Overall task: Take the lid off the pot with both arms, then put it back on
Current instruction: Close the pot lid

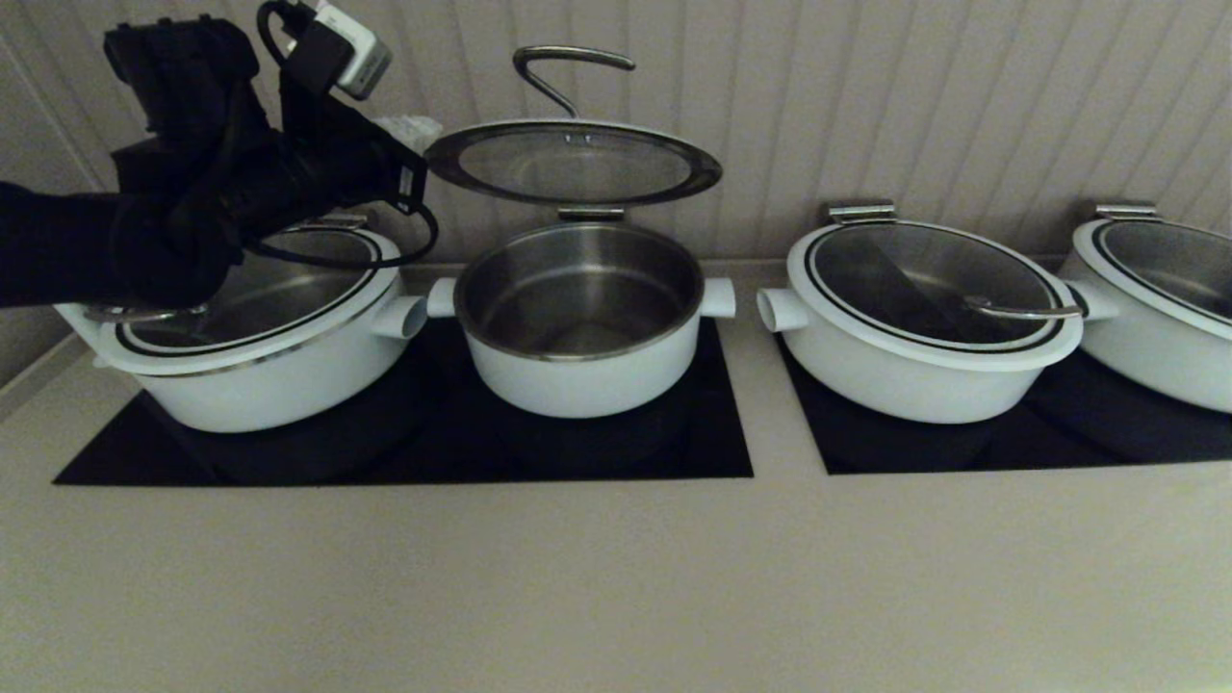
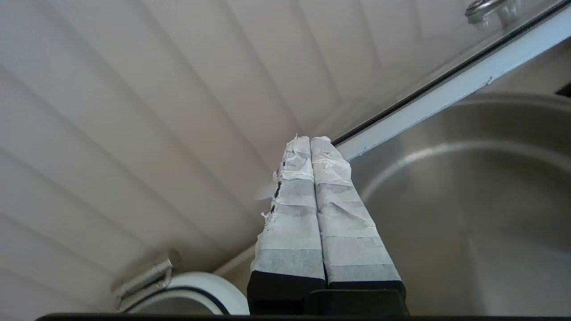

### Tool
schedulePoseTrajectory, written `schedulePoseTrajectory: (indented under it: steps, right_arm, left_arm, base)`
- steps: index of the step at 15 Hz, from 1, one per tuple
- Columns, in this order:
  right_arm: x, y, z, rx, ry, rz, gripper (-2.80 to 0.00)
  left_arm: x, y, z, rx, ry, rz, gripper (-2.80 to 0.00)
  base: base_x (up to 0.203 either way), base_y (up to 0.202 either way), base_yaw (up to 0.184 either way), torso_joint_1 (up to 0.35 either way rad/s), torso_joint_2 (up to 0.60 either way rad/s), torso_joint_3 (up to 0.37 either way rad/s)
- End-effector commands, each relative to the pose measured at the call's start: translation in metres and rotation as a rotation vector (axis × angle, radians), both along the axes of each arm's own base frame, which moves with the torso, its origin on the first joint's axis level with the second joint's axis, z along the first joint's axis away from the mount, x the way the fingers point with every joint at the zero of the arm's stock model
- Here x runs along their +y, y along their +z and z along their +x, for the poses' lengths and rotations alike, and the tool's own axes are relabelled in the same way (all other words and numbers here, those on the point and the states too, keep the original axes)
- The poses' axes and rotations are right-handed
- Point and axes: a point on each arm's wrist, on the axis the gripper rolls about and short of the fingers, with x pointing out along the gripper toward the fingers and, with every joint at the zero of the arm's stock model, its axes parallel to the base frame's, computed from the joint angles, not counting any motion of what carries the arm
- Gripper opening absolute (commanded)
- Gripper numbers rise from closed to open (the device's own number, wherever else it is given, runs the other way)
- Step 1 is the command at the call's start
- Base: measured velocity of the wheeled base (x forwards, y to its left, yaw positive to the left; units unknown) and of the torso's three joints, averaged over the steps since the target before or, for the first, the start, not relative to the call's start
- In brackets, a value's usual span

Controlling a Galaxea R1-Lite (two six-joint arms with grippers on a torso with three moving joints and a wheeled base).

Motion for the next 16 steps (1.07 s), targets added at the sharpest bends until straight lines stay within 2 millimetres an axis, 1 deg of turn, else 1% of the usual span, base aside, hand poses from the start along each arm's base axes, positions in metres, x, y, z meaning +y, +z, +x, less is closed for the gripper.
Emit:
schedulePoseTrajectory:
  steps: [1,3,7,11,16]
  right_arm:
    - [0.0,0.0,0.0,-0.001,0.0,0.0,-2.8]
    - [0.0,0.0,0.0,-0.001,0.0,0.0,-2.8]
    - [0.0,0.0,0.0,-0.001,0.0,0.0,-2.8]
    - [0.0,0.0,0.0,-0.001,0.0,0.0,-2.8]
    - [0.0,0.0,0.0,-0.001,0.0,0.0,-2.8]
  left_arm:
    - [0.001,-0.005,-0.007,0.02,-0.002,0.008,-2.8]
    - [0.002,-0.011,-0.012,0.043,-0.002,0.012,-2.8]
    - [0.002,-0.019,-0.015,0.004,0.001,0.003,-2.8]
    - [0.004,-0.033,-0.023,0.05,-0.001,0.009,-2.8]
    - [0.004,-0.046,-0.025,0.063,-0.001,0.011,-2.8]
  base:
    - [0.0,0.0,0.0,0.0,0.0,0.0]
    - [0.0,0.0,0.0,0.0,0.0,0.0]
    - [0.0,0.0,0.0,0.0,0.0,0.0]
    - [0.0,0.0,0.0,0.0,0.0,0.0]
    - [0.0,0.0,0.0,0.0,0.0,0.0]
